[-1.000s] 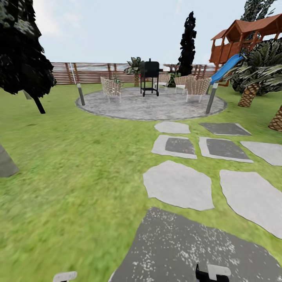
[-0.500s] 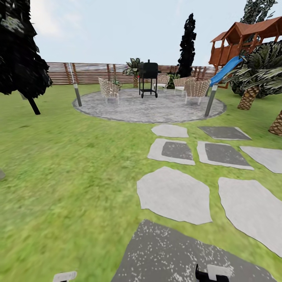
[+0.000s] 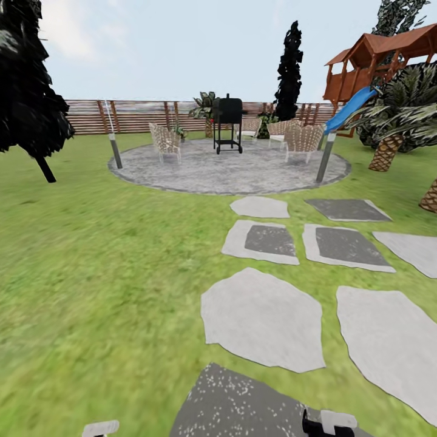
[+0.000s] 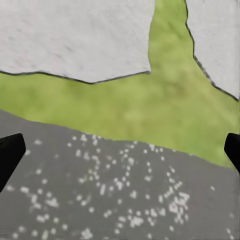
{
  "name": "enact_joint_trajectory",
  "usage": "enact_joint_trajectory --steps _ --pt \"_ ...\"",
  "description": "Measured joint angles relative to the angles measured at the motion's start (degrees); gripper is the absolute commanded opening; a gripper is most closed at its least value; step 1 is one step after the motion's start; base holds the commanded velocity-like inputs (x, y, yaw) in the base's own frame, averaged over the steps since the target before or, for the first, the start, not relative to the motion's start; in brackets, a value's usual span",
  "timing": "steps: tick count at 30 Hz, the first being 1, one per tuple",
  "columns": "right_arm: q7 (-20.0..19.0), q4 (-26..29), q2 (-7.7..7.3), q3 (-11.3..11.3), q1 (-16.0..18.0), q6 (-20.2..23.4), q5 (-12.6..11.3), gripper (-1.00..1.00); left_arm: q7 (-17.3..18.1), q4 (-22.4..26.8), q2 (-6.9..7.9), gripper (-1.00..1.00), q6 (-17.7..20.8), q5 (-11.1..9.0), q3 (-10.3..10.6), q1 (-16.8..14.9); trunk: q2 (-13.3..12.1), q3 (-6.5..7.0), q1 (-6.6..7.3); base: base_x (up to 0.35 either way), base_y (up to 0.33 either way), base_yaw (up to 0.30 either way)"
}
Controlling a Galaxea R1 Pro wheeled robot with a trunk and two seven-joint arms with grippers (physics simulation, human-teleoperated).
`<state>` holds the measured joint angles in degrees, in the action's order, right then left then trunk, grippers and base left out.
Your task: Pick up the pesticide atomizer in the garden and spray insectifuge to fully cover both potted plants in the garden.
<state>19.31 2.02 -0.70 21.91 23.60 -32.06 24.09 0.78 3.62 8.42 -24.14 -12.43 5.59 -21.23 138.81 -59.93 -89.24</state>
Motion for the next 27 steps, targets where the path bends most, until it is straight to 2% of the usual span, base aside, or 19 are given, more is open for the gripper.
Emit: enact_joint_trajectory --steps 27 --pt "0.0 -0.09 0.0 -0.01 0.0 0.01 0.0 1.0 0.0 0.02 0.09 -1.0 0.0 -0.08 -0.06 0.0 0.0 0.0 0.0 0.294 -0.182 0.0"
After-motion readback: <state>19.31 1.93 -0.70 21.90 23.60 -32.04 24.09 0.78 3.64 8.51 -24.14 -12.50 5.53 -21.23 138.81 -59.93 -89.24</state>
